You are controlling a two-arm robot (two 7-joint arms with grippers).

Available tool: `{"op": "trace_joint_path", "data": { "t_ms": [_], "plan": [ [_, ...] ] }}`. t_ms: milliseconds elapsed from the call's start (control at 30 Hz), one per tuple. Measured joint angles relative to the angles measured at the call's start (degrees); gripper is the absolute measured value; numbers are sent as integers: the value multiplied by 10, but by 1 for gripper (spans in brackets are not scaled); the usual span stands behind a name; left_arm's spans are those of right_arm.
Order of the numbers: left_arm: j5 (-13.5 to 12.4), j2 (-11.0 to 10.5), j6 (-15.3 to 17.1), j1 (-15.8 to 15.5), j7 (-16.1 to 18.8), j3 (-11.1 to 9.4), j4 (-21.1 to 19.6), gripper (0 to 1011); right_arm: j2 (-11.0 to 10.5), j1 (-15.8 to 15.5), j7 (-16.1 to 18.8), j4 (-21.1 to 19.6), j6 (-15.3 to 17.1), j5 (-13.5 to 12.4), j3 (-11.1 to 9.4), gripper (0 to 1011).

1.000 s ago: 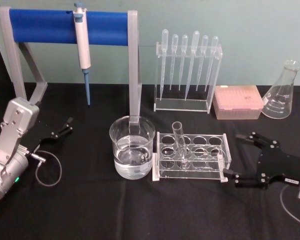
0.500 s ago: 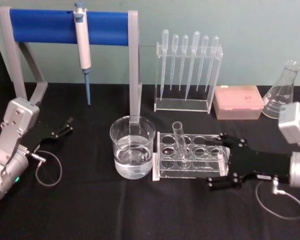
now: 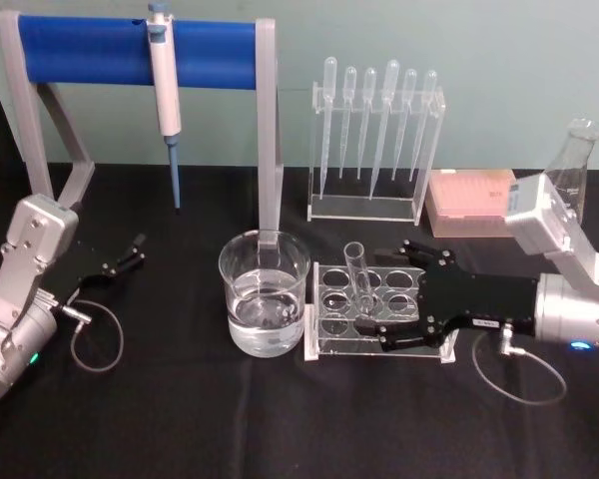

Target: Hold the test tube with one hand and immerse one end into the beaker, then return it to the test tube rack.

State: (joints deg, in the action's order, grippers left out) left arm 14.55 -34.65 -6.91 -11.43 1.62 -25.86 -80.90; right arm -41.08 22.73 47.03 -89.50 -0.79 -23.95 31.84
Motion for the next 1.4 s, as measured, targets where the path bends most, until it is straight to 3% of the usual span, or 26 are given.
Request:
{"op": "trace_joint_path", "data": {
  "t_ms": [500, 900, 1233, 1400],
  "plan": [
    [0, 0, 0, 0, 0, 0, 0, 1000, 38, 45, -4, 46, 0, 10, 30, 1004],
    [0, 0, 0, 0, 0, 0, 0, 1000, 39, 45, -6, 47, -1, 10, 30, 997],
    [0, 0, 0, 0, 0, 0, 0, 1000, 38, 45, -6, 46, -1, 9, 30, 788],
    [0, 0, 0, 0, 0, 0, 0, 1000, 38, 44, -6, 46, -1, 9, 29, 596]
  ]
}}
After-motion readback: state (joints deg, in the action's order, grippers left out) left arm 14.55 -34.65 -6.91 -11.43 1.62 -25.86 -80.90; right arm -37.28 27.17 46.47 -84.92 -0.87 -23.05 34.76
